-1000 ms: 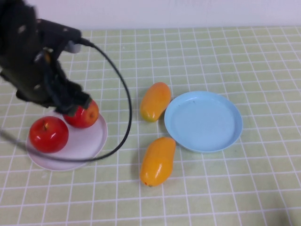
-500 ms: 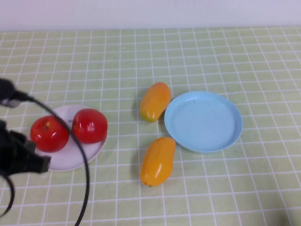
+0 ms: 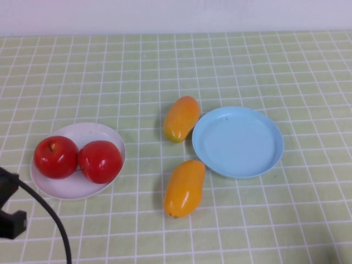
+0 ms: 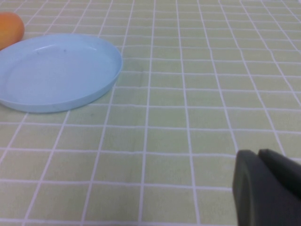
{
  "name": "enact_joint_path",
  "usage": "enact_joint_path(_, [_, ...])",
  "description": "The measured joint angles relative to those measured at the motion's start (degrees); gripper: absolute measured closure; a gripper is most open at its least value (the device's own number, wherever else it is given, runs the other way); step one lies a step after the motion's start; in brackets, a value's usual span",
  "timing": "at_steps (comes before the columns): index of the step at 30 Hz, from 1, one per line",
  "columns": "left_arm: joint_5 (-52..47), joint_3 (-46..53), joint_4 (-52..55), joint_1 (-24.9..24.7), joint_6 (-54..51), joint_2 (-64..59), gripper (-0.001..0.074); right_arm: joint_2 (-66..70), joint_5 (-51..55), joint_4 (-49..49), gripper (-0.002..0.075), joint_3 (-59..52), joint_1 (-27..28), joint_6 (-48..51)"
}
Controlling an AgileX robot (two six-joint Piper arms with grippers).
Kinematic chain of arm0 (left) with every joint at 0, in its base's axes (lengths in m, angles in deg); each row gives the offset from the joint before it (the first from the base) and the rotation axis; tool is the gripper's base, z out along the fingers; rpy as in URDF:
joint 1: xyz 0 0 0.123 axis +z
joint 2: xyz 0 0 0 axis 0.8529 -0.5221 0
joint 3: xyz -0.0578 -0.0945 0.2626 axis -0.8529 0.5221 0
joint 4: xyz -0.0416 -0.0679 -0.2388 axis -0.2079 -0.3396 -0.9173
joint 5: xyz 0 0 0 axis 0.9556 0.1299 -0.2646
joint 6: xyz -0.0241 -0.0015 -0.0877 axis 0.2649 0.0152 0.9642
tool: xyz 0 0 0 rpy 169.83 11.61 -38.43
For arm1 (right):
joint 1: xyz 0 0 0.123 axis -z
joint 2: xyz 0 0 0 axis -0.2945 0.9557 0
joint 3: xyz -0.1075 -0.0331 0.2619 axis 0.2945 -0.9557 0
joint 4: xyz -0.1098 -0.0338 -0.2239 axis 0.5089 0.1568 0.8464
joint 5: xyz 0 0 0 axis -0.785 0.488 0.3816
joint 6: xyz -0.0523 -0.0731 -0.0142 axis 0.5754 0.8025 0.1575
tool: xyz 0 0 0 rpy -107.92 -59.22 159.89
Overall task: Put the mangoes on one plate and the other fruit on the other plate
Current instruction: Put another type of fruit in the right plate
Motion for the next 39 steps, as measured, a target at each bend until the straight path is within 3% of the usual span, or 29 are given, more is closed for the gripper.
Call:
enact_joint_path(6, [9.65, 0.96, 1.94, 0.00, 0.00, 1.05, 0.0731, 0.00, 0.00, 0.00, 0.0742, 0.00, 0.00, 0.00])
enact_joint_path(13, [26.32, 11.43, 3.82, 0.78, -3.22, 10.24, 0.0731, 0.00, 0.00, 0.00, 0.0742, 0.00, 0.00, 0.00])
enact_joint_path(24, [40.96, 33.64, -3.63, 15.54, -9.24, 33.61, 0.0731, 0.00, 0.00, 0.00, 0.0742, 0.00, 0.00, 0.00])
enact_joint_path(31, [42.67, 40.52, -4.47, 18.15, -9.24, 37.52, 0.0731, 0.00, 0.00, 0.00, 0.0743, -0.10, 0.00, 0.00])
enact_joint_path(39, [27.88, 40.61, -4.47, 18.15, -9.35, 37.64, 0.0731, 0.00, 0.00, -0.04, 0.0742, -0.22, 0.00, 0.00])
